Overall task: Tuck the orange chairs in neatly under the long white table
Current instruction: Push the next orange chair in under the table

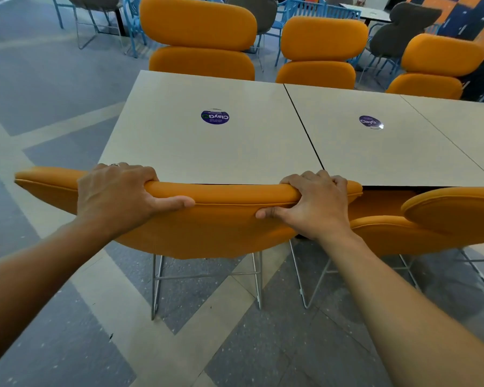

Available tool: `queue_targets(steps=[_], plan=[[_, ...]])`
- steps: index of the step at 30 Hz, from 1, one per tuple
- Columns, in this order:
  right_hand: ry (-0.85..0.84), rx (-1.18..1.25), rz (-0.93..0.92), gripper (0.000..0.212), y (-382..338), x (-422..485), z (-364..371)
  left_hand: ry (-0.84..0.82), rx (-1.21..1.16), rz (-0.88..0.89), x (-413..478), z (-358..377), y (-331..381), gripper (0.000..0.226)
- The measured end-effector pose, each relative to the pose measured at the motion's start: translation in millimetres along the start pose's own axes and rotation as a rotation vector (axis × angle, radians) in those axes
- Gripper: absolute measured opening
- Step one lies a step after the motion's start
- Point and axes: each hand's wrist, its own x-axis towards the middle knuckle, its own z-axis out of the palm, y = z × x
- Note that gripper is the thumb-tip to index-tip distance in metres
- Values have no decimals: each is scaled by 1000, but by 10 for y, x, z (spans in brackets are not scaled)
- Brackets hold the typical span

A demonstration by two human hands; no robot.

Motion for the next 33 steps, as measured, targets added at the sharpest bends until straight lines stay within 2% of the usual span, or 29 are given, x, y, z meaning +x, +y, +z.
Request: queue_targets(steps=[11, 15, 27, 33], plan=[[13, -8, 56, 91, -326, -116, 53, -44, -51, 6, -32, -40, -295, 90], [-7, 28, 30, 87, -257, -150, 42, -57, -41, -21, -111, -61, -200, 96], [-116, 20, 46, 89, 45, -155, -123, -84, -46, -73, -250, -104, 190, 93], [-85, 20, 32, 90, 54, -178, -94, -92, -34, -59, -236, -107, 174, 90]])
